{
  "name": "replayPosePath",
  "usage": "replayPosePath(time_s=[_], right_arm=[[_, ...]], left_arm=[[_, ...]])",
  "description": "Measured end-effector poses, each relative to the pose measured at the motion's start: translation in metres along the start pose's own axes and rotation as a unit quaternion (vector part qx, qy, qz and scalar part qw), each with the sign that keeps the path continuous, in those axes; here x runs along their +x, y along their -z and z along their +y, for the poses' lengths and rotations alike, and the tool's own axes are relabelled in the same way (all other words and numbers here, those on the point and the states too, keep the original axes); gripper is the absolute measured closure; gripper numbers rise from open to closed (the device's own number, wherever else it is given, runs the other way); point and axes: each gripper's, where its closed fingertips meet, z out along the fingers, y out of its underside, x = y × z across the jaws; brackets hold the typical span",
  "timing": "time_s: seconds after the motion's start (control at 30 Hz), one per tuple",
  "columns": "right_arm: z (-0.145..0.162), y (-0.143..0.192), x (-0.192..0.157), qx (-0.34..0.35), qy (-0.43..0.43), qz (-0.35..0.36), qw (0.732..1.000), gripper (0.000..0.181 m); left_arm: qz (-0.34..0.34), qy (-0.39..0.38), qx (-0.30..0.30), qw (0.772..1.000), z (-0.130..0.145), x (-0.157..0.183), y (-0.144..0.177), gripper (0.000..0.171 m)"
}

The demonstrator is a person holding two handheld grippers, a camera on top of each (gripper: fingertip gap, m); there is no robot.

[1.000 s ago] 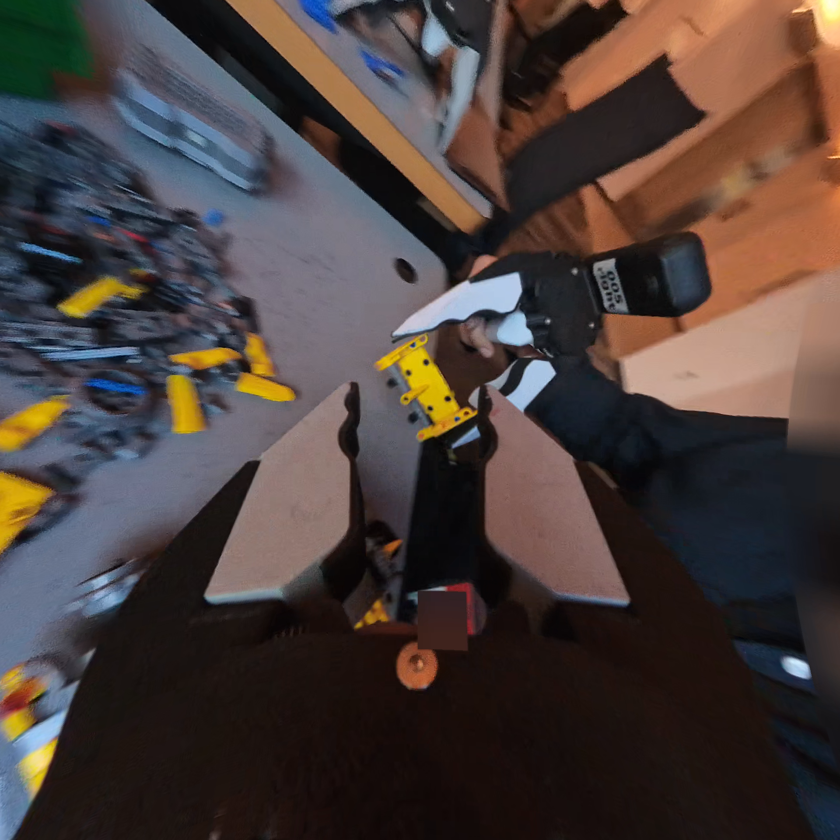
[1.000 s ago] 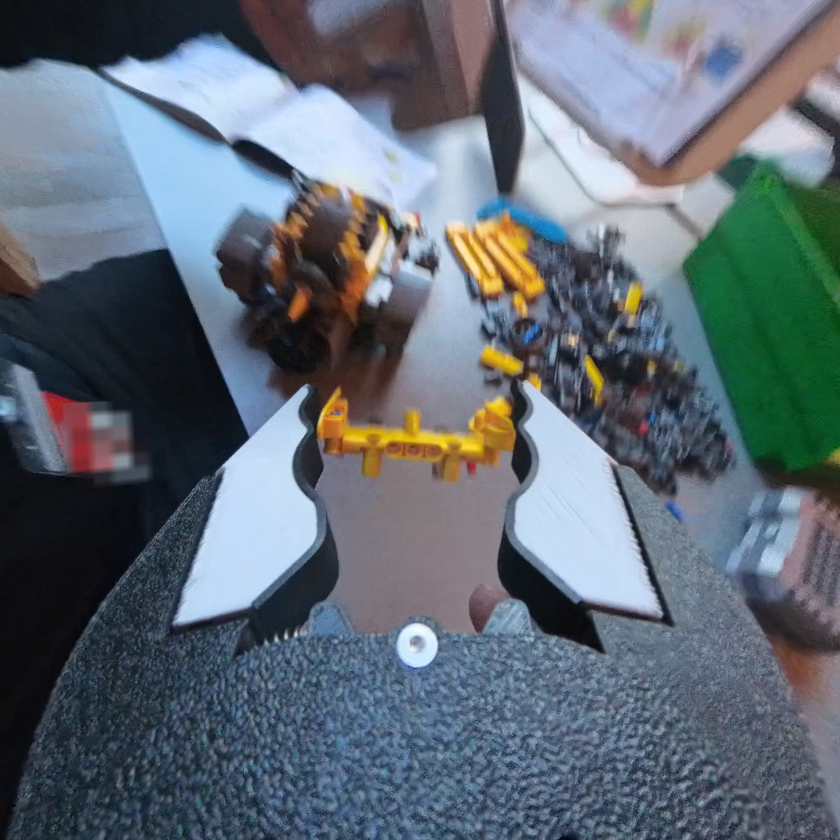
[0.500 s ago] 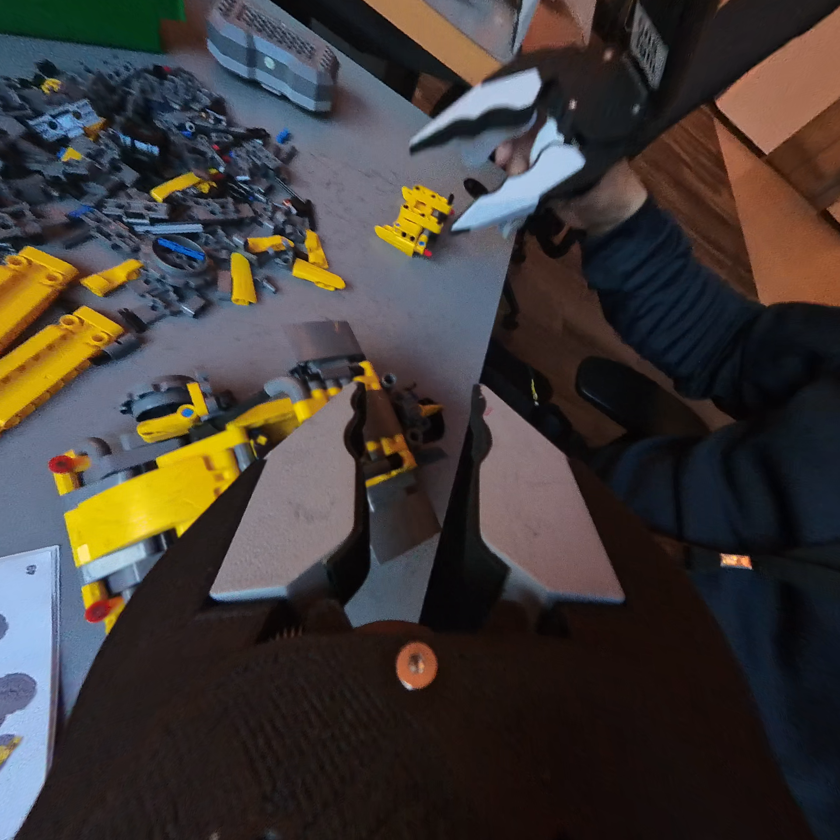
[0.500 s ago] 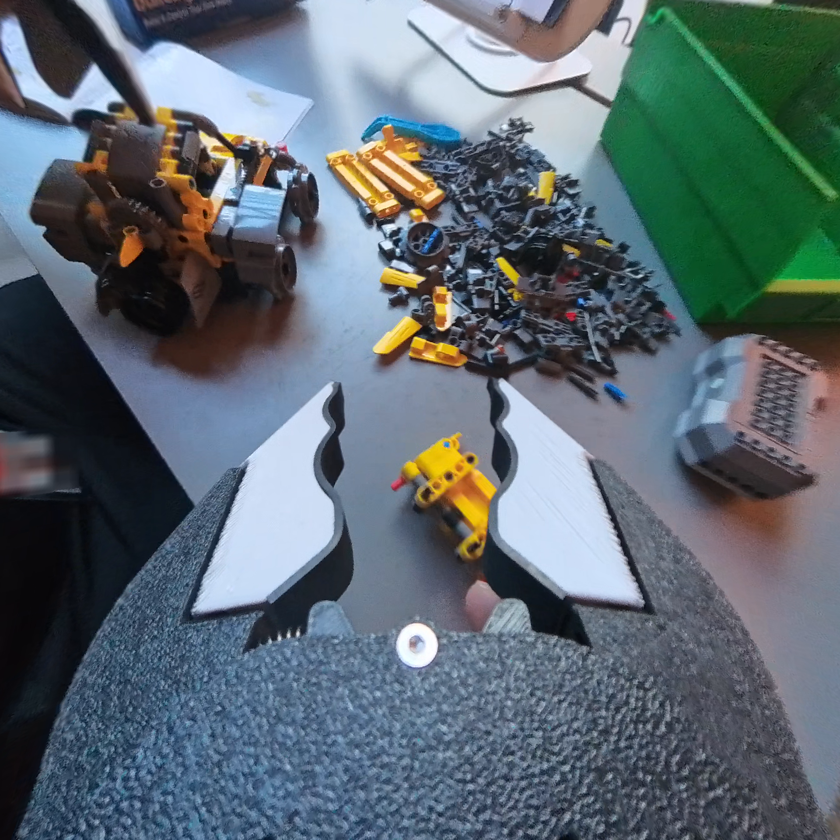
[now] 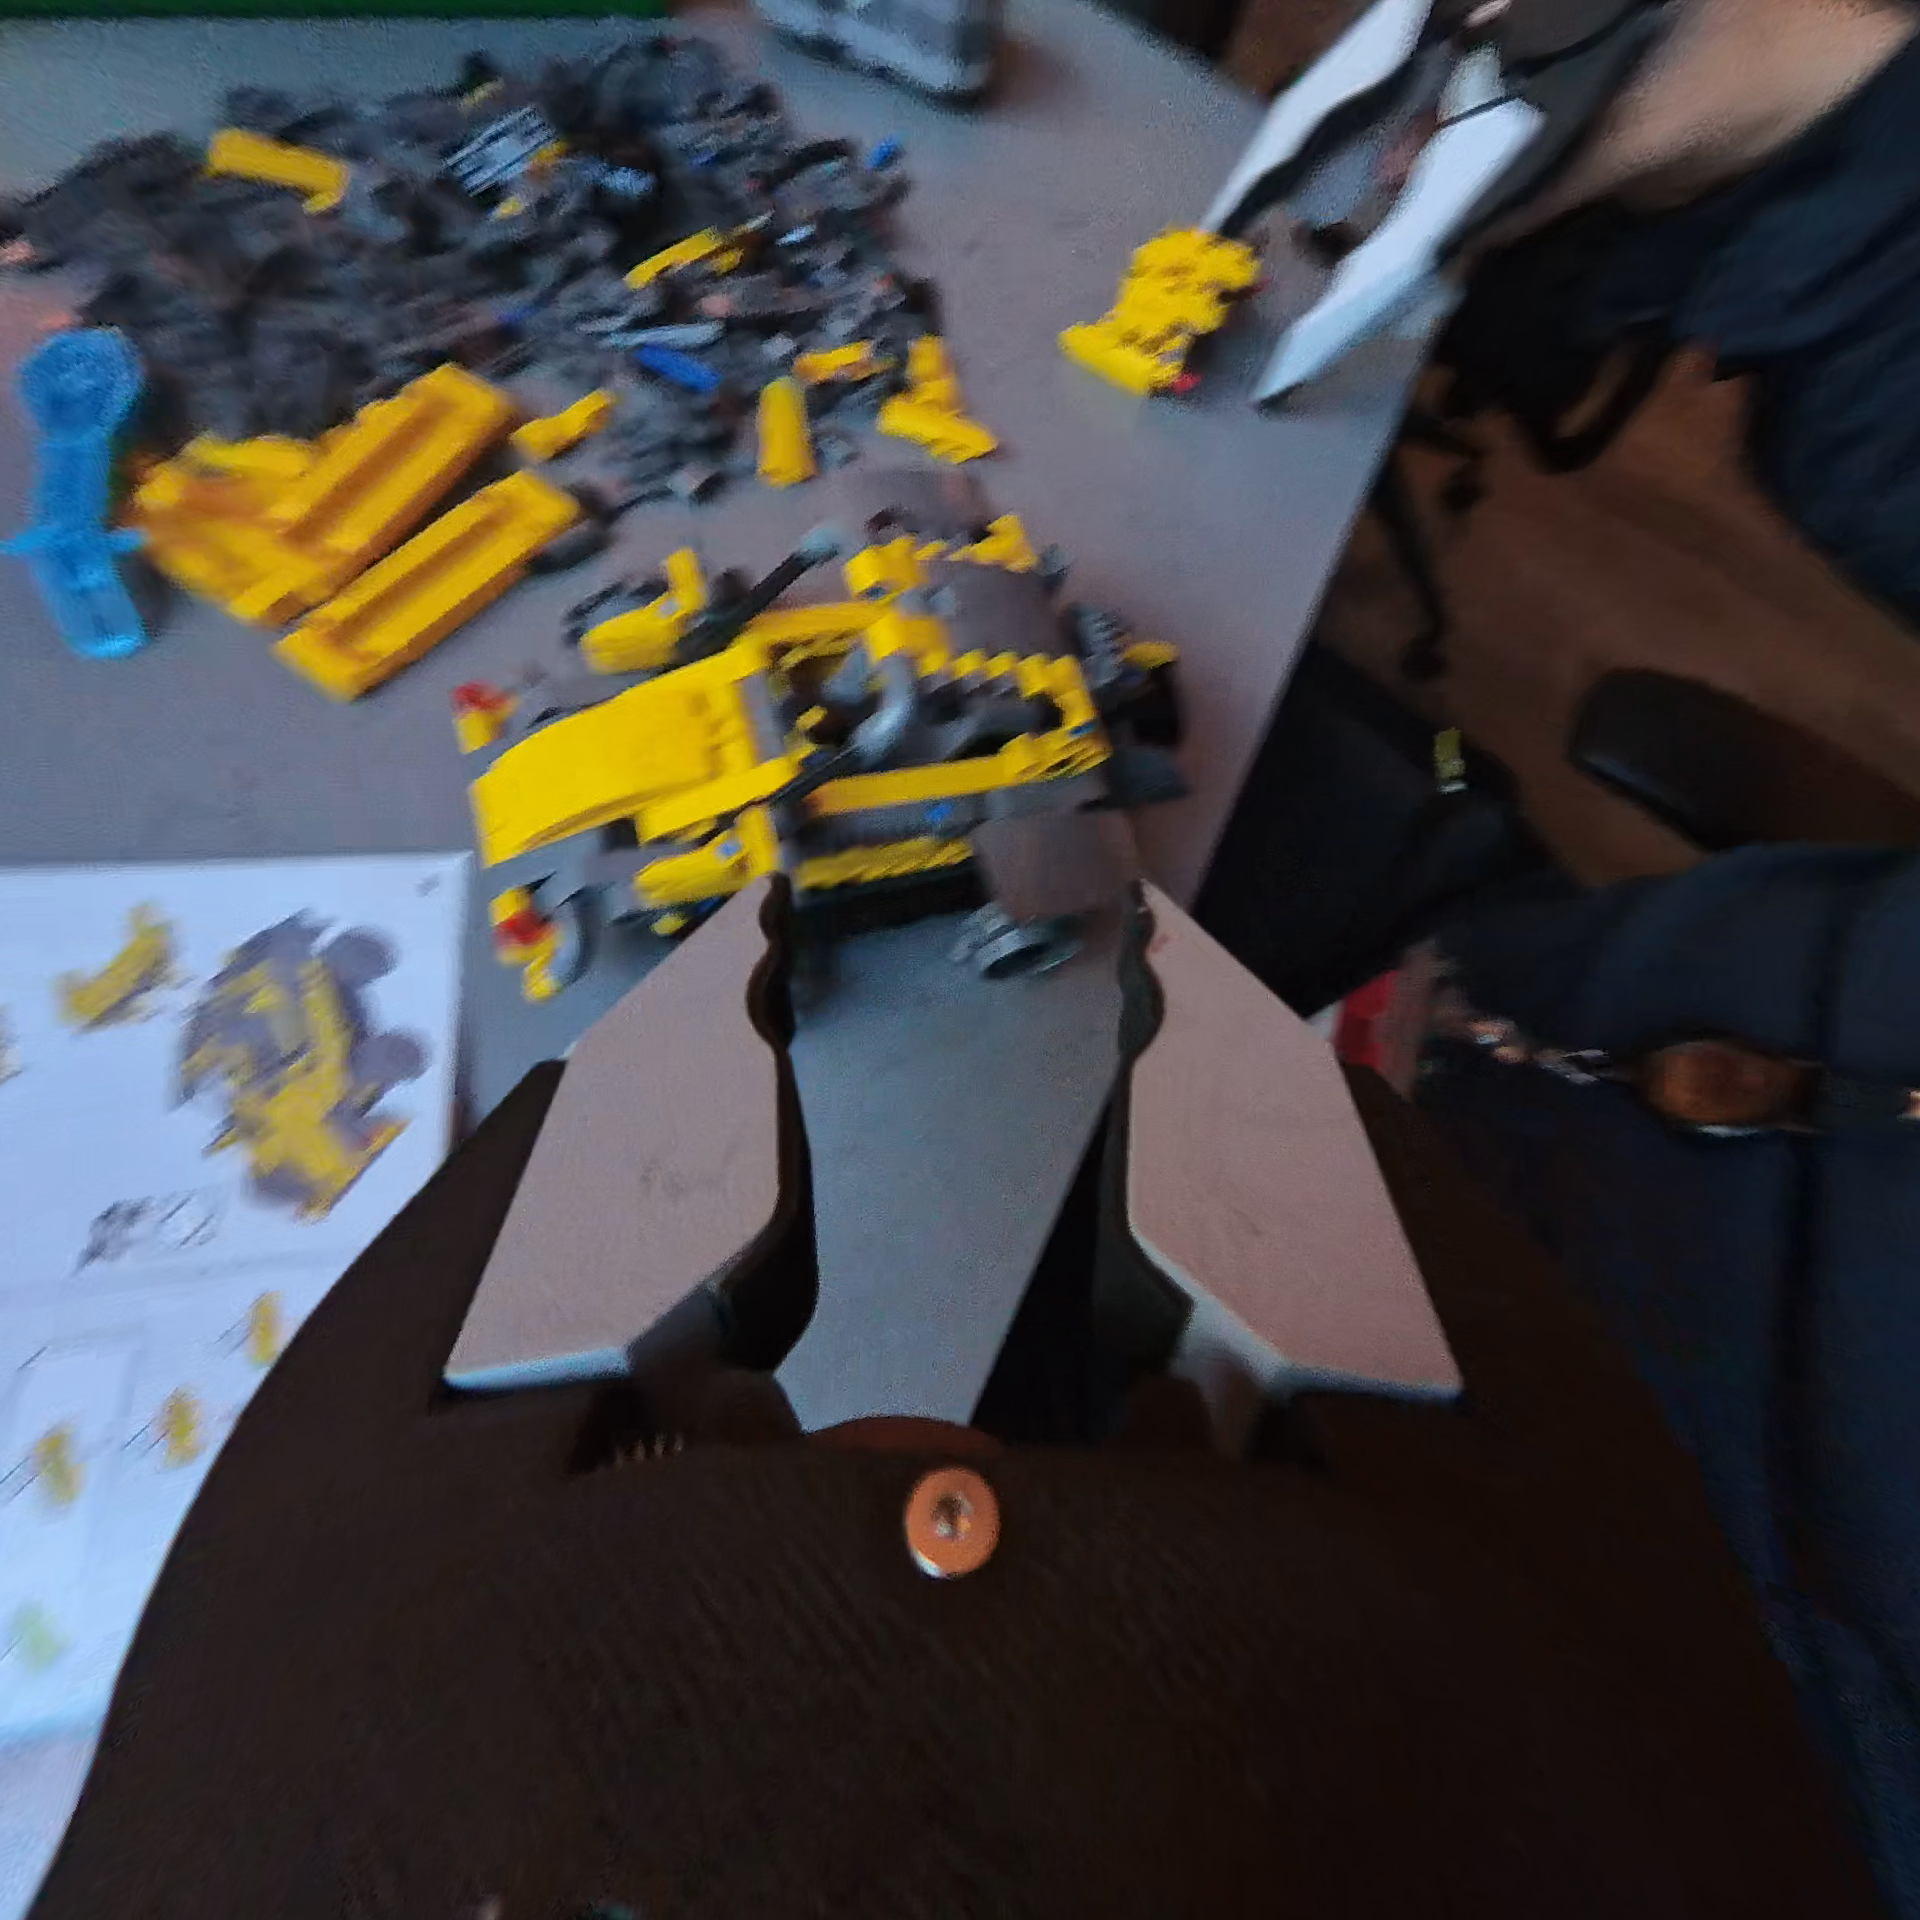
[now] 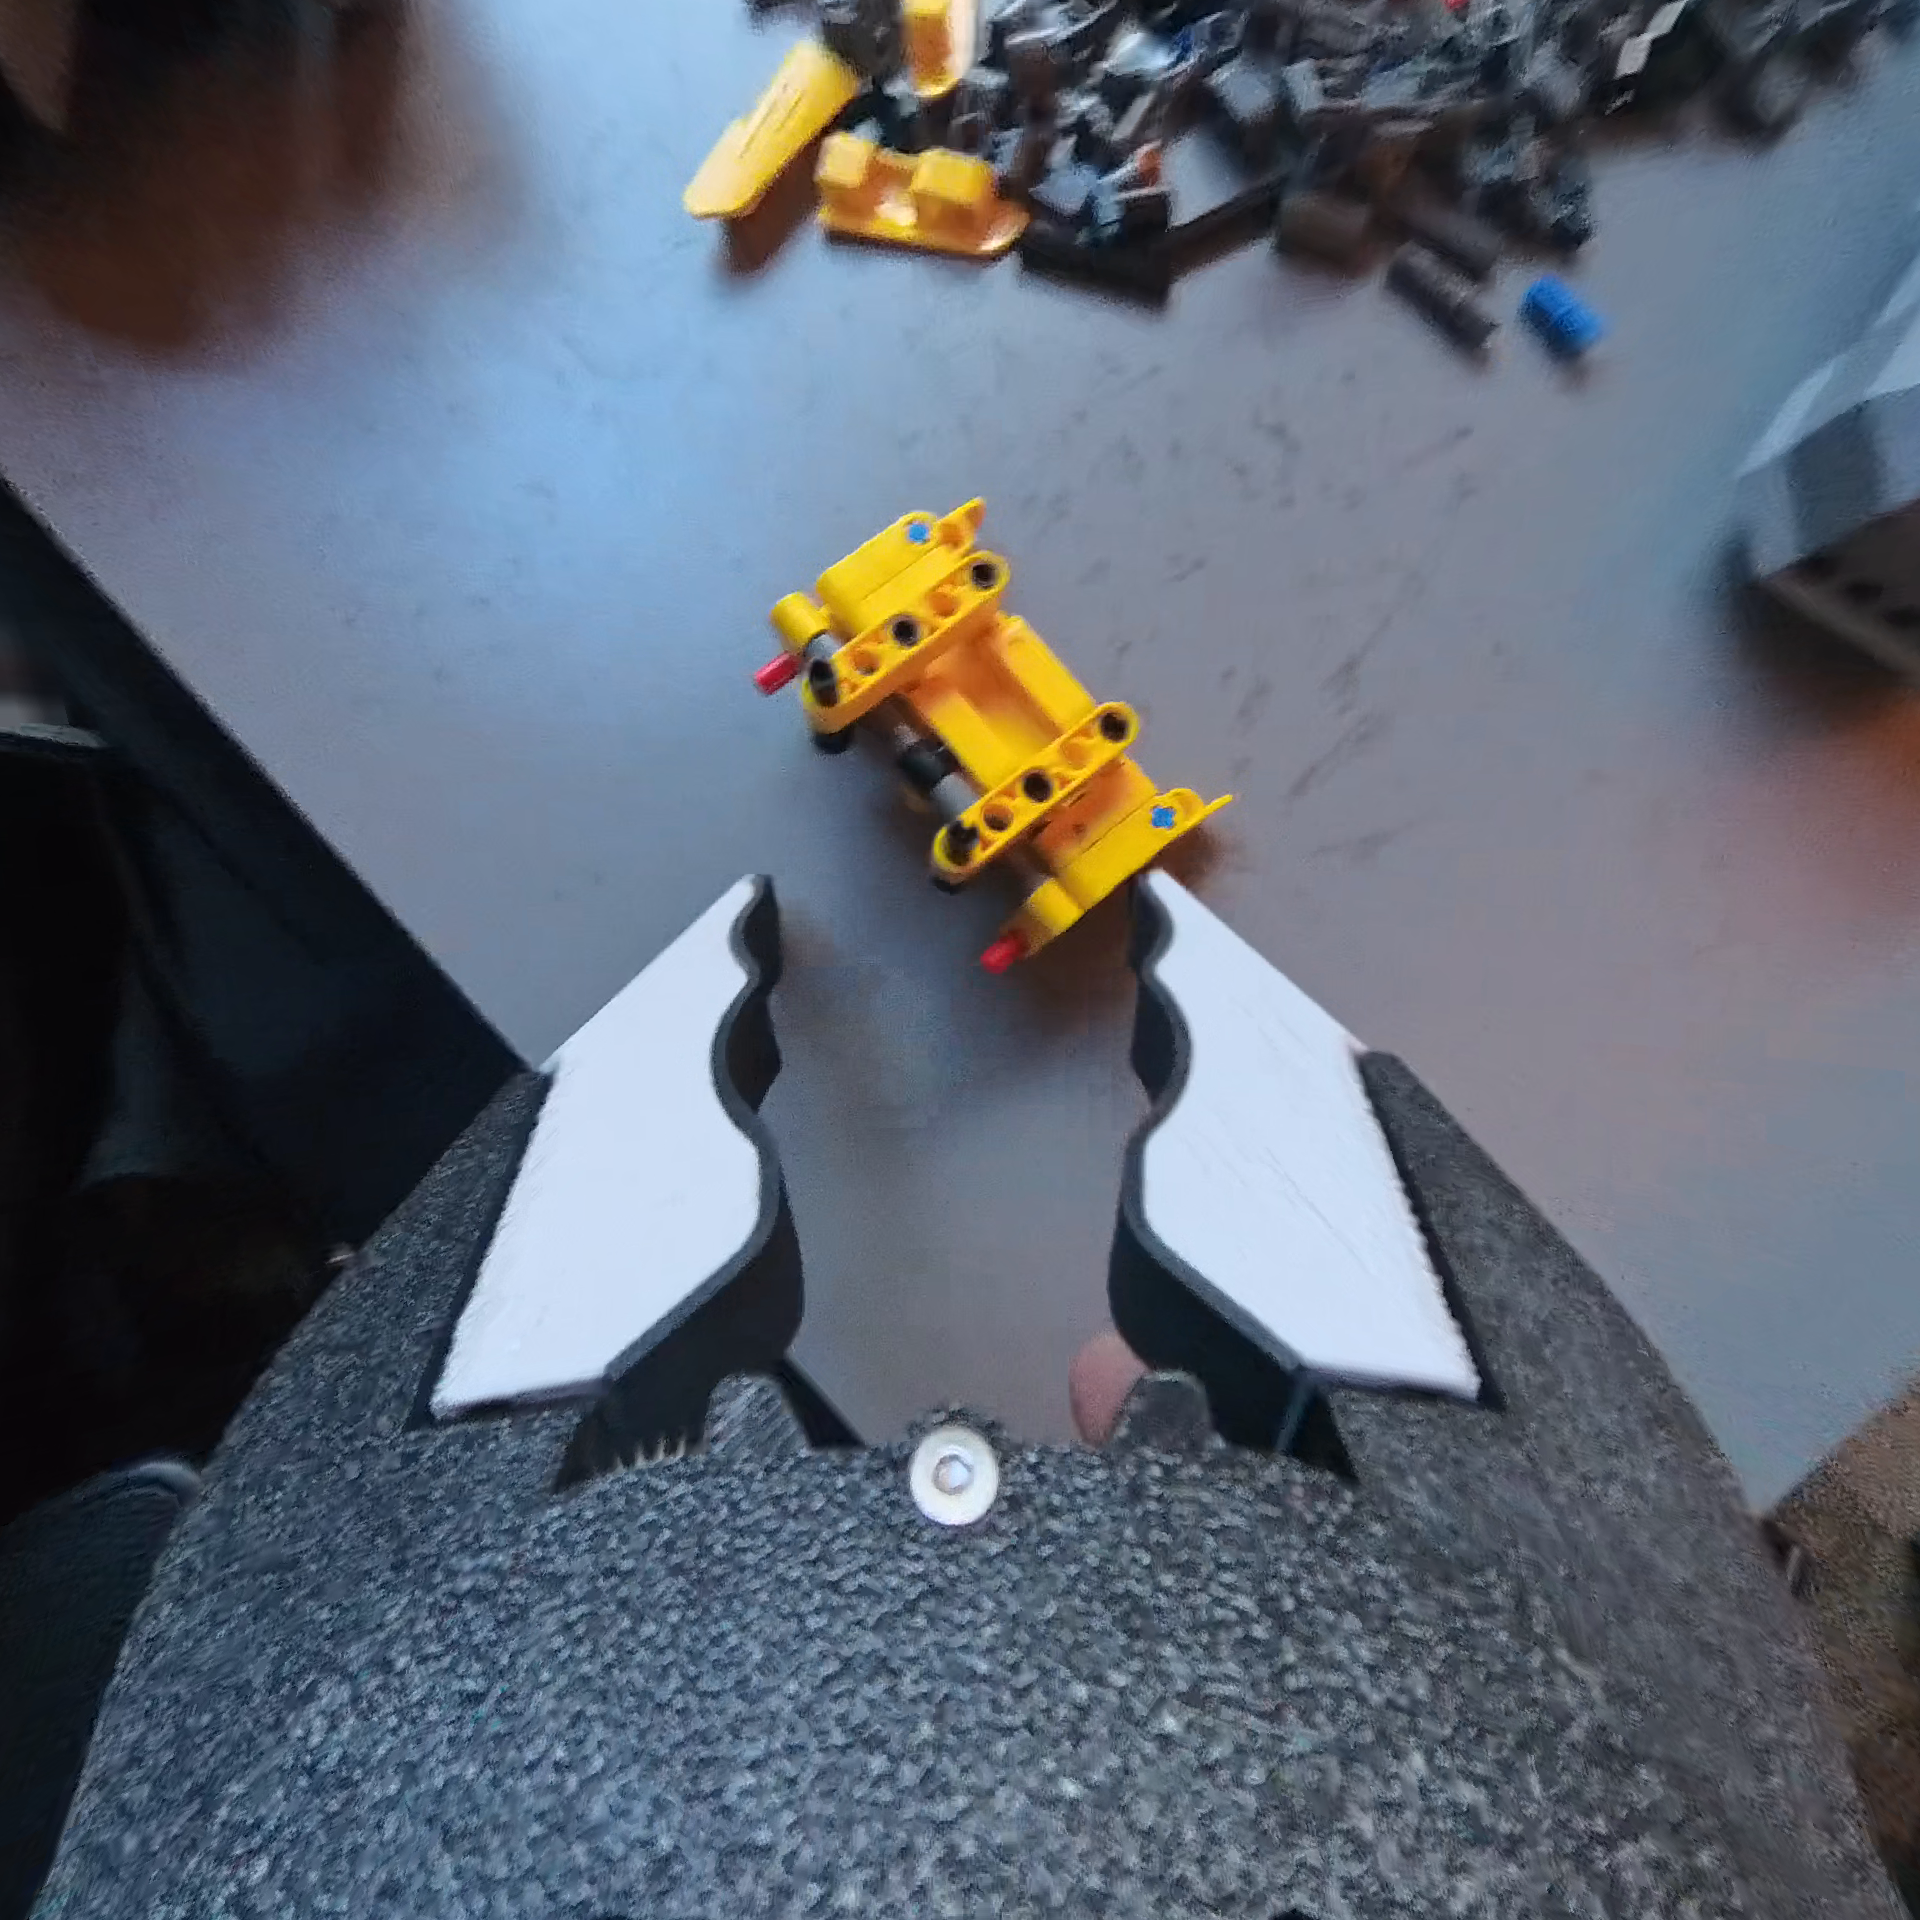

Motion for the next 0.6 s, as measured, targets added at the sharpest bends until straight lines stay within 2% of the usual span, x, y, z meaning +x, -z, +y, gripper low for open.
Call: replayPosePath(time_s=[0.1, 0.17, 0.23, 0.3, 0.4, 0.53, 0.6], right_arm=[[-0.011, 0.001, -0.044, 0.012, 0.038, -0.027, 0.999, 0.117], [-0.028, 0.004, -0.080, 0.049, 0.057, -0.072, 0.995, 0.119], [-0.038, 0.010, -0.100, 0.072, 0.084, -0.099, 0.989, 0.123], [-0.044, 0.013, -0.088, 0.086, 0.098, -0.066, 0.989, 0.131], [-0.044, 0.008, -0.071, 0.063, 0.087, -0.043, 0.993, 0.123], [-0.049, -0.012, -0.100, 0.062, 0.129, -0.063, 0.988, 0.116], [-0.054, -0.025, -0.111, 0.066, 0.127, -0.063, 0.988, 0.101]], left_arm=[[-0.052, -0.004, -0.010, 0.999, 0.016, -0.030, 0.005, 0.103], [-0.048, 0.012, -0.009, 0.999, 0.023, -0.038, 0.001, 0.100], [-0.029, 0.025, -0.003, 0.999, 0.027, -0.039, -0.007, 0.097], [-0.022, 0.018, -0.009, 1.000, 0.033, -0.039, -0.016, 0.096], [-0.024, 0.013, -0.029, 0.999, 0.043, -0.038, -0.030, 0.095], [-0.062, -0.027, -0.044, 0.997, 0.048, -0.041, -0.041, 0.094], [-0.072, -0.041, -0.041, 0.996, 0.044, -0.043, -0.039, 0.092]])
